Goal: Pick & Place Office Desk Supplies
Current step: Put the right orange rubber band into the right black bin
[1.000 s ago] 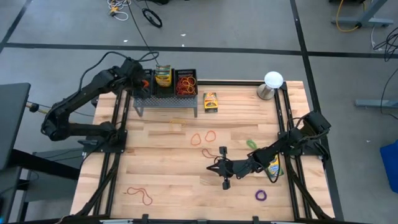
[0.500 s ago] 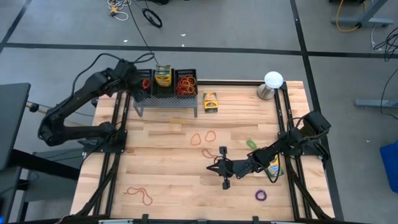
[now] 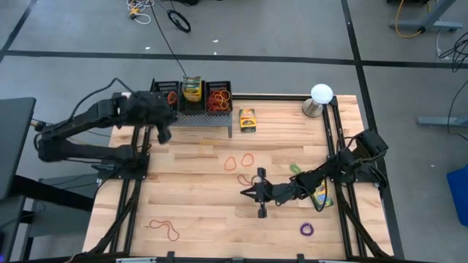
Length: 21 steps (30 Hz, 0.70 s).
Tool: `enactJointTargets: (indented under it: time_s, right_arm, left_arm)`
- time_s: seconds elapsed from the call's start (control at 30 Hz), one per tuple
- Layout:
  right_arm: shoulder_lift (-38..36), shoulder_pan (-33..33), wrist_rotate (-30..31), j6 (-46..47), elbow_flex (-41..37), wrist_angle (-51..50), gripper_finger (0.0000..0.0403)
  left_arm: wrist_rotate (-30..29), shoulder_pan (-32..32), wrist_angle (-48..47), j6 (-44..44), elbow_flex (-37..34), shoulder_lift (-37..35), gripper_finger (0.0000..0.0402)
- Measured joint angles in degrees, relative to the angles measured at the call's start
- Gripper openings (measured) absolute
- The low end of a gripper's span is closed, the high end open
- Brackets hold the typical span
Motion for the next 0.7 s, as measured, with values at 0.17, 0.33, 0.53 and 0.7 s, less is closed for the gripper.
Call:
enactJointTargets:
  time_s: [0.17, 0.33, 0.53, 0.7]
  right_arm:
    - [0.0, -0.61, -0.92, 0.52, 0.0, -0.99, 0.0011]
    - [0.0, 0.16, -0.87, 0.52, 0.0, -1.02, 0.0011]
    - [0.0, 0.79, 3.97, 0.97, 0.0, -1.02, 0.0011]
    - [0.0, 0.75, 8.53, 4.44, 0.0, -1.39, 0.0013]
  left_arm:
    - [-5.27, -14.1, 8.57, 0.11, -5.39, 2.0, 0.0007]
    - [-3.73, -21.99, 26.57, 2.07, -17.93, 2.41, 0.0009]
    - [-0.81, -28.44, 53.16, 2.54, -31.67, 5.39, 0.0009]
    - [-1.29, -30.36, 63.78, -0.62, -35.98, 10.43, 0.0011]
